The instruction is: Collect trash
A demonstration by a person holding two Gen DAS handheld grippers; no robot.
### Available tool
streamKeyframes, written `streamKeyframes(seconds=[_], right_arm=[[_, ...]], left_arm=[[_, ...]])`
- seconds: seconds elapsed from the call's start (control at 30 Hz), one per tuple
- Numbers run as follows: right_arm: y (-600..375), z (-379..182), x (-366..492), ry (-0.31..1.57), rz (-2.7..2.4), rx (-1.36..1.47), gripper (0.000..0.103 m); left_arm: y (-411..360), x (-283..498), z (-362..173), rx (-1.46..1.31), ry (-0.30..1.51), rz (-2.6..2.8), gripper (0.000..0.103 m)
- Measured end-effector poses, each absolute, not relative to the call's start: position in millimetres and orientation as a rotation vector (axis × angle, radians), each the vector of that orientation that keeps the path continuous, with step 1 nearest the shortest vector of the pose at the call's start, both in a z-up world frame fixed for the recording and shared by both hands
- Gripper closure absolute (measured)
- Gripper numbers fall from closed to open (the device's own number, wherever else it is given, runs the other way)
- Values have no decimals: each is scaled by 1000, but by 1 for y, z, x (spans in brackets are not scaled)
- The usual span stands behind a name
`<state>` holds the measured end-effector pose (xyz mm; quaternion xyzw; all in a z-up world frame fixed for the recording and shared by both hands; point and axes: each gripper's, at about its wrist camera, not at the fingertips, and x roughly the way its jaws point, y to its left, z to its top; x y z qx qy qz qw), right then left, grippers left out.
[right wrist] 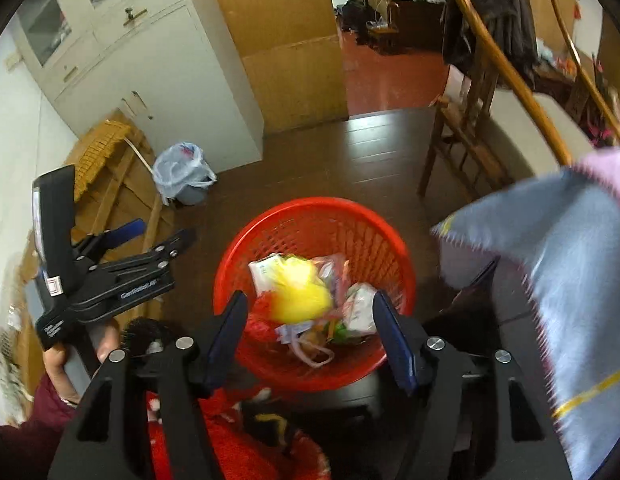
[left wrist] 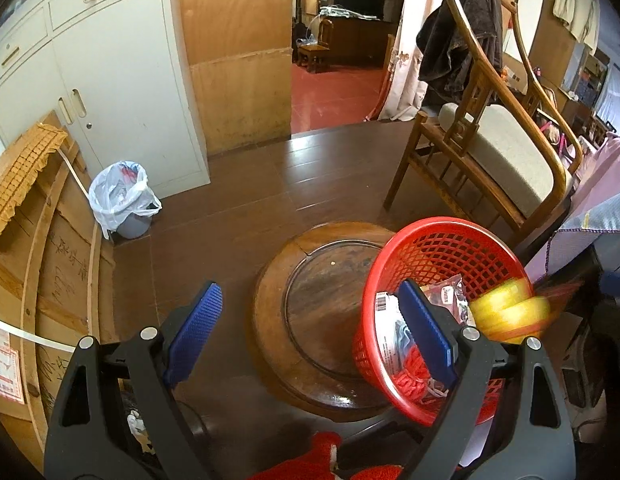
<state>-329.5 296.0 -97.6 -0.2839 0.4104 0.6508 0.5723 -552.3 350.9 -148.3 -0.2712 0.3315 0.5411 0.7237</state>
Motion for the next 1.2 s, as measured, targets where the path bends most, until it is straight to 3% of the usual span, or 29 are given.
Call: streamKeyframes(seconds=[0.37,0.8,0.9,1.2], right_arm=[[248,-72,-319,893,1518,-624,39],[194,-27,-287,808,1592,-478,39],[188,-23,-281,816,1616,-468,39],[182,-21,-278,860,1680,-506,33]], left_arm=[[335,-533,-122,-531,734,1162,16],[288,-495,-24,-441,673,1171,16],[273,-486,-9,-431,683,1200,12],[225,-495,-15,-563,740,1305,11]])
